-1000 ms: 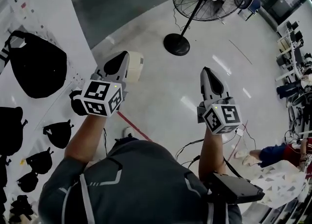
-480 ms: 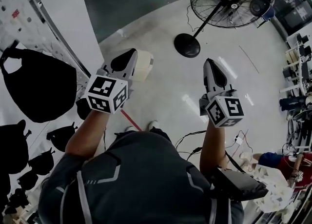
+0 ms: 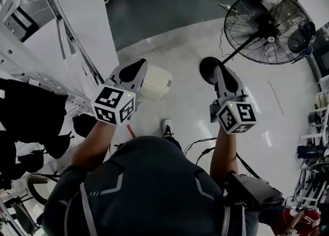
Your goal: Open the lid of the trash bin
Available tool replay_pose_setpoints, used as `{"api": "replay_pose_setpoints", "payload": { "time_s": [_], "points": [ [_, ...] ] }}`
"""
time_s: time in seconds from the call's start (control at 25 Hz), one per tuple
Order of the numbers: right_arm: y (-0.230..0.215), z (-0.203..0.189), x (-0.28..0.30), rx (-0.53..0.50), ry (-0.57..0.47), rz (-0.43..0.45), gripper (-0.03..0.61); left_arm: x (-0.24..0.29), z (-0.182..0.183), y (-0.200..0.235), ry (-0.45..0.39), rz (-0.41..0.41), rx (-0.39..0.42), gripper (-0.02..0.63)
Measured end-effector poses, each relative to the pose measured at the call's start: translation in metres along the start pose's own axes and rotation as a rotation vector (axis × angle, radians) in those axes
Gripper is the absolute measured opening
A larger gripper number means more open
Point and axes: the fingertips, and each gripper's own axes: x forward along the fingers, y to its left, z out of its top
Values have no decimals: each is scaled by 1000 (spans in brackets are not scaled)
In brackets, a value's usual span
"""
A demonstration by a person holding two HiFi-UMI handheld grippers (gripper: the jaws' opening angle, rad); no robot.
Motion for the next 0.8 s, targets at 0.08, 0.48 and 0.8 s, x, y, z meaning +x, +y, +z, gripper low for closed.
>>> {"api": "replay_pose_setpoints", "payload": {
  "time_s": [0.08, 0.48, 0.8],
  "points": [
    [-23, 2, 21, -14, 7, 33, 26, 19, 4, 8, -4, 35, -15, 8],
    [-111, -14, 123, 47, -4, 234, 26, 104, -12, 34, 72, 215, -57, 8],
    [-114, -35, 180, 108, 13, 298, 26, 129, -19, 61, 99, 195, -28, 8]
  ]
}}
